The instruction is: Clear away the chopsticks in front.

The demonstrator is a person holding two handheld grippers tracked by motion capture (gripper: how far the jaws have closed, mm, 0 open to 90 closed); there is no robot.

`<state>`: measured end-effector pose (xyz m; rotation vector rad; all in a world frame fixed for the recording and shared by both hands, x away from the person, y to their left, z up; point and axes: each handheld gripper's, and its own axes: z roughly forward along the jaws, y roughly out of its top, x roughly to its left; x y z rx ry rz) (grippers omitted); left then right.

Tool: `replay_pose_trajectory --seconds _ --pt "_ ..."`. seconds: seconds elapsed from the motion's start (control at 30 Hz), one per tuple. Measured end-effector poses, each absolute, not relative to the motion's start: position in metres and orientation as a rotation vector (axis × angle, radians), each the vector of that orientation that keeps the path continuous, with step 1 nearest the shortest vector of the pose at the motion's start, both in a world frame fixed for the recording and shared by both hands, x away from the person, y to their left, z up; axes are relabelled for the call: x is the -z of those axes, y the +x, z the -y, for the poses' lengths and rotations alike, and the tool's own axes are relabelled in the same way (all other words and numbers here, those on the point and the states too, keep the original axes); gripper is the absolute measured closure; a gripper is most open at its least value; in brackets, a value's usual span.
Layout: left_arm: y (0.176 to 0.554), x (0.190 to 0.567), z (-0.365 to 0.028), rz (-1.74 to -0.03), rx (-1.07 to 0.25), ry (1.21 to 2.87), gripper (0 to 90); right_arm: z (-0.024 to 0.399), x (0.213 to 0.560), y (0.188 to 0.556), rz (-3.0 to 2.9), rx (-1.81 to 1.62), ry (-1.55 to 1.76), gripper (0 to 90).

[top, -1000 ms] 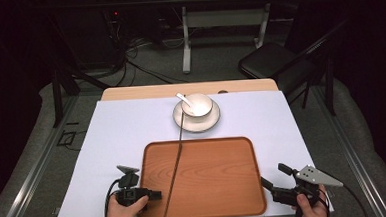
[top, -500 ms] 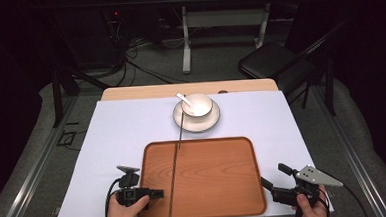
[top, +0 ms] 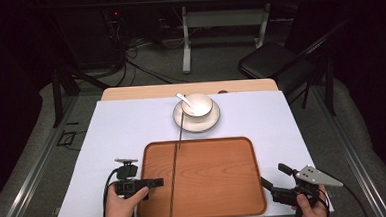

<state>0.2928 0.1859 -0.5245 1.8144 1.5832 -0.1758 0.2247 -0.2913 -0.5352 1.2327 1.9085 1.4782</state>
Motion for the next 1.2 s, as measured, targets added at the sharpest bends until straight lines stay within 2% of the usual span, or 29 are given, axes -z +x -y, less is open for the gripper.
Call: replay_pose_trajectory --seconds 0.2,0.57,1.03,1.2 --pt "0.307 0.520 -0.187 -1.565 0.100 1.822 43.2 0.291 0.535 0.225 -1.910 -1.478 1.236 14.6" --pt "0.337 0.517 -0.191 -1.581 0.025 1.846 42.8 0.291 0.535 0.225 -1.909 -1.478 1.234 14.6" --pt "0.377 0.508 -0.187 -1.585 0.041 1.863 45.2 0.292 0.535 0.225 -1.909 -1.479 1.237 14.6" --pt "0.391 0.501 -0.181 -1.570 0.003 1.879 45.8 0.292 0.535 0.225 -1.909 -1.479 1.237 14.6"
